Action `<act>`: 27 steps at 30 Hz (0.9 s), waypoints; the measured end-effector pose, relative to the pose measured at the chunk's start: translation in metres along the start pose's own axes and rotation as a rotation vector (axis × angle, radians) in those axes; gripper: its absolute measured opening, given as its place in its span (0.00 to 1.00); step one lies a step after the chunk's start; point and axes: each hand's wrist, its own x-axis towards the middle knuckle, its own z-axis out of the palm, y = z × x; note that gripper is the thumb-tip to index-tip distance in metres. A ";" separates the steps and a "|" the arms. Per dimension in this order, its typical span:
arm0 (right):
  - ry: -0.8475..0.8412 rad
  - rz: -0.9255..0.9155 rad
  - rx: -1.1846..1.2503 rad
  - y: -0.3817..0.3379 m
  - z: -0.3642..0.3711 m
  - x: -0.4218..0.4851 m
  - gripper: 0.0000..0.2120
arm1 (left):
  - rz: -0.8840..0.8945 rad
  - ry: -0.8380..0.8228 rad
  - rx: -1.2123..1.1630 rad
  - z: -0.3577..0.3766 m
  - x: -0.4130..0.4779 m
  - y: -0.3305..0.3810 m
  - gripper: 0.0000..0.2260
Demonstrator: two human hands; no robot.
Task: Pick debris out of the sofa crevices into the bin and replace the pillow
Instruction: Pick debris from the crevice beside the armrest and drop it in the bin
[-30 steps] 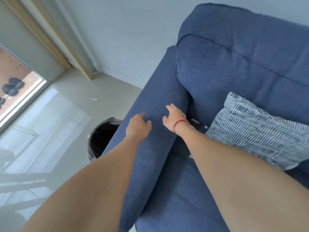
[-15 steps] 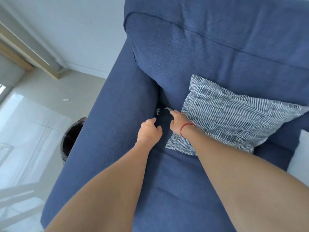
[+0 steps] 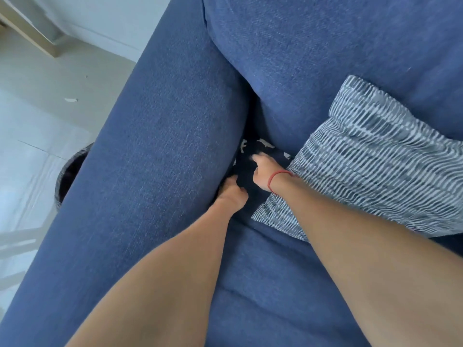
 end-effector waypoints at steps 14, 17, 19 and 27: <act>-0.045 -0.080 -0.218 0.004 0.010 0.069 0.26 | 0.018 0.036 -0.104 0.014 0.052 0.010 0.30; -0.088 -0.044 -0.237 0.000 0.006 0.077 0.24 | -0.003 0.067 -0.184 0.014 0.054 0.012 0.26; -0.090 -0.009 -0.225 -0.003 0.006 0.081 0.21 | 0.001 0.075 -0.082 0.015 0.058 0.009 0.28; 0.054 -0.023 -0.043 -0.001 0.008 0.072 0.21 | 0.024 0.043 0.109 0.012 0.055 0.009 0.32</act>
